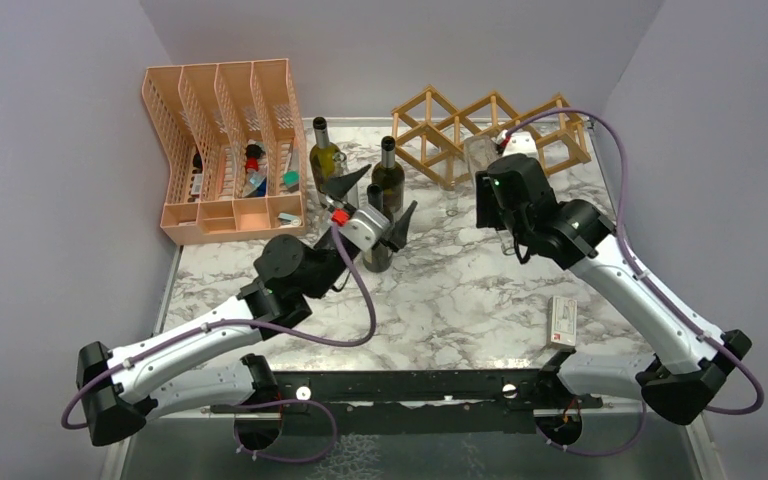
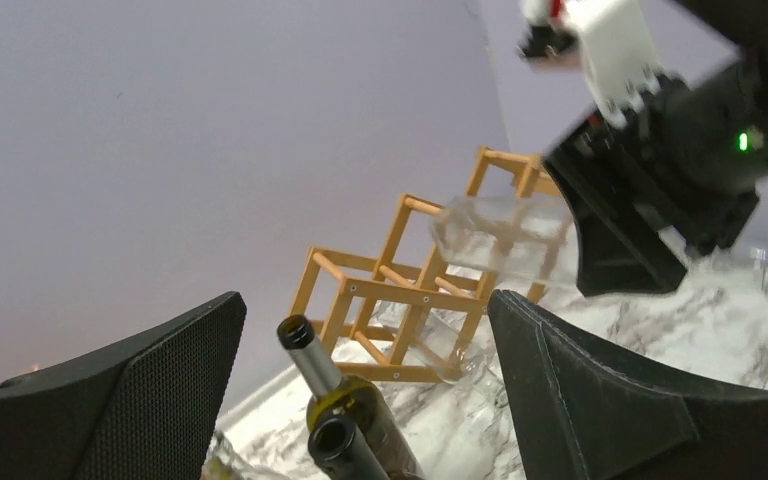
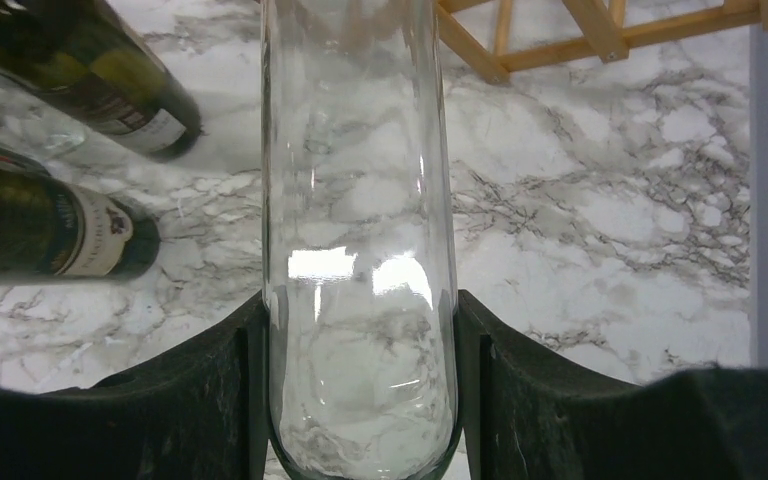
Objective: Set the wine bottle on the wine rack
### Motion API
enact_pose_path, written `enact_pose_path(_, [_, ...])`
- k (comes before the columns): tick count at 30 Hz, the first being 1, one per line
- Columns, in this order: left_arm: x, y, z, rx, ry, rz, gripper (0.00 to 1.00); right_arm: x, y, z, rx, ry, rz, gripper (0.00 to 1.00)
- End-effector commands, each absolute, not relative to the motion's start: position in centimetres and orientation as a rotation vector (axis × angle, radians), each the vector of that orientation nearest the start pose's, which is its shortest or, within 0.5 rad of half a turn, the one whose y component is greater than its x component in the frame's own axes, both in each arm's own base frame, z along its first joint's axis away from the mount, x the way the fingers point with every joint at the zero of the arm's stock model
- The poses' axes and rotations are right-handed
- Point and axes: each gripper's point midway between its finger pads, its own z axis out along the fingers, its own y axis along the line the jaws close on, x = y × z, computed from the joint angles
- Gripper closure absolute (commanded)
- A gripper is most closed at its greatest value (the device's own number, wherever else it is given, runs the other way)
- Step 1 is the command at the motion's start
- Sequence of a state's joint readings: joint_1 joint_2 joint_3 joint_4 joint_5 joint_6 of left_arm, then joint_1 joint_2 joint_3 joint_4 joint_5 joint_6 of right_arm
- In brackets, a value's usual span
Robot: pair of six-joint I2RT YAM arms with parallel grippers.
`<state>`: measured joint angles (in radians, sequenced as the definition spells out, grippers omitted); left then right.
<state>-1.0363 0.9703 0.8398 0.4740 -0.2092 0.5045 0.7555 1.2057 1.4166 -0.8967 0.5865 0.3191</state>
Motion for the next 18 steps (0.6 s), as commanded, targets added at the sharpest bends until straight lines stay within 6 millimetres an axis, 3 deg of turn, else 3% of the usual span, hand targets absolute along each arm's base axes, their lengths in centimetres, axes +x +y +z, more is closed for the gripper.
enact_pose_path(1, [23.8,-23.5,43.0,0.351,1.126,-0.438,0.01,30.9,14.6,27.3,-0.114,2.120,0.083,0.99])
enact_pose_path(5, [22.9,-21.7,42.8,0.233,1.177,-0.538,0.01,31.6,11.9,23.4,-0.035,2.197,0.083,0.99])
enact_pose_path(7, [22.3,-21.4,42.2,0.257,1.219,-0.552,0.01,31.8,10.7,21.6,0.001,2.225,0.082,0.99])
enact_pose_path(12, [21.9,-20.5,39.2,0.320,1.402,-0.504,0.01,32.4,8.1,18.0,0.099,2.282,0.095,0.99])
enact_pose_path(18, [21.8,-20.6,35.7,0.370,1.533,-0.465,0.01,35.4,5.8,16.8,0.172,2.267,0.163,0.99])
